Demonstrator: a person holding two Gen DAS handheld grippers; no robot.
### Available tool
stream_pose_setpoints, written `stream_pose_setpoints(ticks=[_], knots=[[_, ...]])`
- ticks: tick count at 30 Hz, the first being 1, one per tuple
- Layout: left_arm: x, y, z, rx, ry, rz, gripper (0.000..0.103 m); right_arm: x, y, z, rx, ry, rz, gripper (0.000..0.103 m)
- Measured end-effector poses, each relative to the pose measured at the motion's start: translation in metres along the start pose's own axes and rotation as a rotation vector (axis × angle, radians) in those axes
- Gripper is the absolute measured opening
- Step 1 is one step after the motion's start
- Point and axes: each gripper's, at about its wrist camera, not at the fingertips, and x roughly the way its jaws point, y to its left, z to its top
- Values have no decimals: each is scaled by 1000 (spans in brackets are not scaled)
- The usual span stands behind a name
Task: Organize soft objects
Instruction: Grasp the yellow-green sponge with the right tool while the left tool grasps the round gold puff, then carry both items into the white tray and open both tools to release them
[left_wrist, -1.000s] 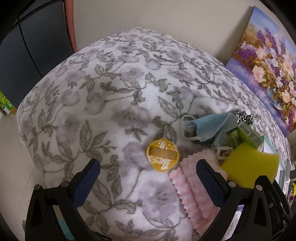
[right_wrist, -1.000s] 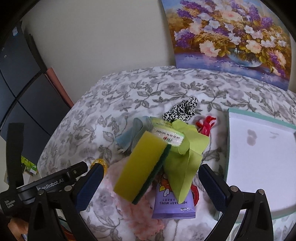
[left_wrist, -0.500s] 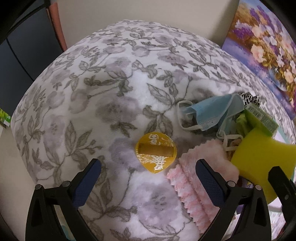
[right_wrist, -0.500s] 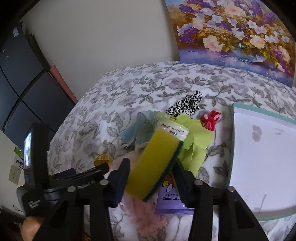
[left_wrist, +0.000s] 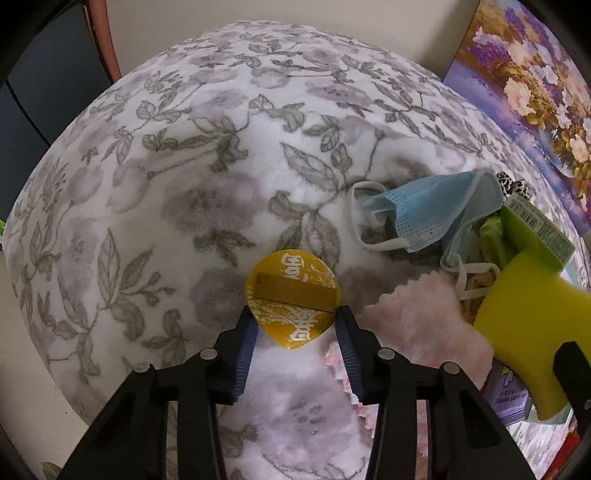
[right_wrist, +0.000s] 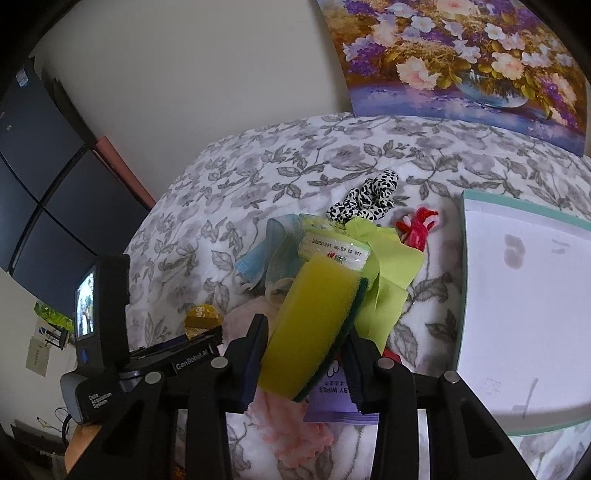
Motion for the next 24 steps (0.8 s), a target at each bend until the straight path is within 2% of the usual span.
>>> stream_pose_setpoints(ticks=[6, 10, 18, 19, 24], knots=[[-4, 2, 0, -4, -19, -16, 39, 2, -5, -1, 17, 15, 4, 39], [-19, 4, 0, -6, -55, 0, 39, -3, -4, 0, 16, 8, 20, 37], [-52, -12, 3, 26, -92, 31, 39, -26, -6, 5, 25, -44, 70, 33], [-57, -14, 3, 29, -100, 33, 39, -31, -7, 6, 28, -55, 79, 31], [-88, -27, 8, 46, -152, 42, 39, -44, -10, 11, 38, -88, 101, 30]])
